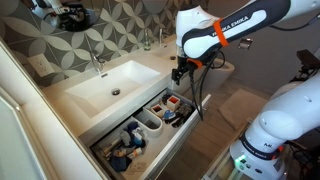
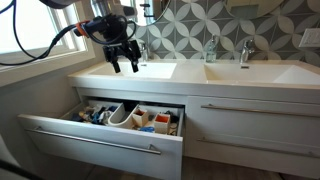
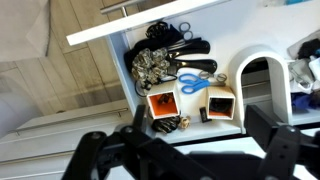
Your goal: Pick up the orange square cup on the left in the right side part of the opened drawer and put it between the two sinks
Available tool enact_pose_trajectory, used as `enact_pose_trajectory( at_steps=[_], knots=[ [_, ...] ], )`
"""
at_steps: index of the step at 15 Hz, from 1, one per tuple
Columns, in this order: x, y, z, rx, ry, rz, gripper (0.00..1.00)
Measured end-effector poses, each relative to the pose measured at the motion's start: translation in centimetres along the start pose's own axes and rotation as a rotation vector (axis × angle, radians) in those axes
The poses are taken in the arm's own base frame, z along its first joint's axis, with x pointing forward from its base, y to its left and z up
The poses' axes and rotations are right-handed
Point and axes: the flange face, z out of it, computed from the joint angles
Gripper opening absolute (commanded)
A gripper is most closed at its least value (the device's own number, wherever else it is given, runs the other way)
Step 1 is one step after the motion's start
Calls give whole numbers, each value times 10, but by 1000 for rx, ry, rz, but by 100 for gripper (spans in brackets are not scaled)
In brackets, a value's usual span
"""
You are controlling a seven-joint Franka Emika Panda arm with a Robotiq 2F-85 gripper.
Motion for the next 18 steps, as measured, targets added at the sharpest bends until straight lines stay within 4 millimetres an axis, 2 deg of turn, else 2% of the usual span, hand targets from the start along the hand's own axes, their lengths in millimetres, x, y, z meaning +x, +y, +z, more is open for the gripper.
enact_pose_trajectory(
  at_steps=[7,13,15,18],
  knots=[
    [51,-33,80,89,26,65,100],
    [82,-71,140,133,15,37,100],
    [86,-78,150,136,8,30,100],
    [90,-77,150,136,12,32,100]
  ],
)
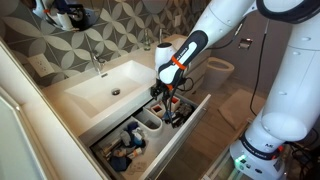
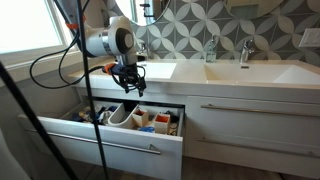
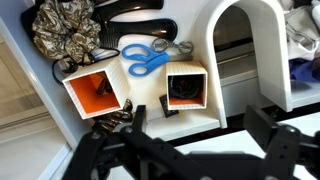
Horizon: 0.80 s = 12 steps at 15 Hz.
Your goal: Pick up the orange square cup on the left in the right side part of the opened drawer and put it between the two sinks
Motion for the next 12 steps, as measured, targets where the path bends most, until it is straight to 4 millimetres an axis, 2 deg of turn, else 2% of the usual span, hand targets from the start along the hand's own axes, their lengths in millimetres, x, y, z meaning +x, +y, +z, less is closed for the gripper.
enact_pose_trajectory(
  at_steps=[3,5,12],
  knots=[
    [1,2,0,-2,1,3,100],
    [0,9,8,-10,-13,17,100],
    [-11,18,70,-37,-68,32,100]
  ],
)
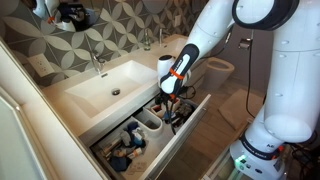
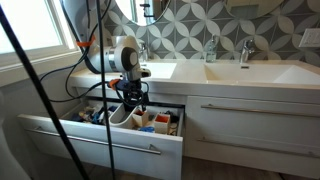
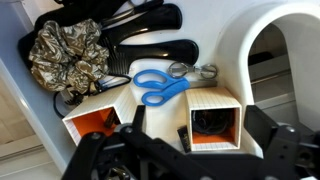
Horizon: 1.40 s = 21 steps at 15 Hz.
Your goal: Pick up the orange square cup on the left in the right side part of the opened drawer and put it between the two sinks
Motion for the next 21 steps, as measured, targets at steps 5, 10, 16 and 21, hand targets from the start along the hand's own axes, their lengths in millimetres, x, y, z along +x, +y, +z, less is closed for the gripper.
enact_pose_trajectory(
  at_steps=[5,10,16,21],
  knots=[
    [8,7,34,-1,48,6,100],
    [21,12,48,0,93,5,69],
    [32,10,53,34,167,-6,27],
    [32,2,58,57,185,-37,4]
  ],
)
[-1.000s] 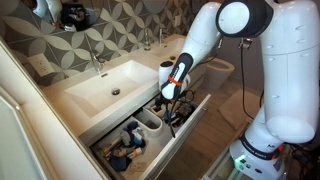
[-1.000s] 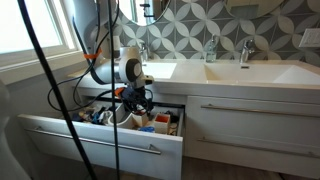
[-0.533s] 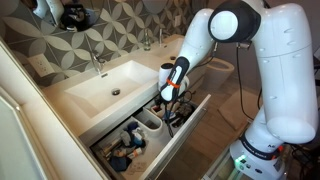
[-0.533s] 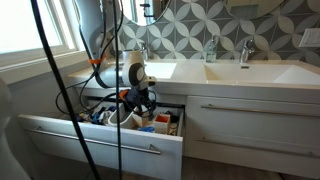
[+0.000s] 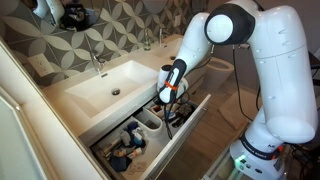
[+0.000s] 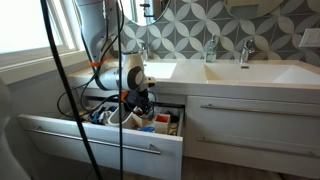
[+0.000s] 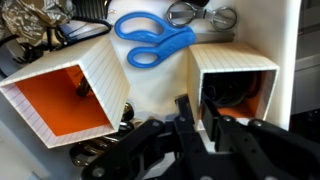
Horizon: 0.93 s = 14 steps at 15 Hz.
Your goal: Pick up the orange square cup on the left in the right side part of the opened drawer and put it between the two sinks
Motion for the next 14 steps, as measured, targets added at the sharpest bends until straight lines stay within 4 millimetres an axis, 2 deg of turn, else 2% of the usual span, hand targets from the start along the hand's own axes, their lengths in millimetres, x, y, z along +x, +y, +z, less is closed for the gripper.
enact_pose_trajectory(
  at_steps=[2,4,6,10,14],
  knots=[
    [0,-5,2,10,-1,-14,0],
    [1,-4,2,13,0,-28,6],
    [0,-2,3,16,-3,-38,7],
    [-1,-4,6,29,-11,-59,3],
    [-1,5,1,28,-16,-58,4]
  ],
)
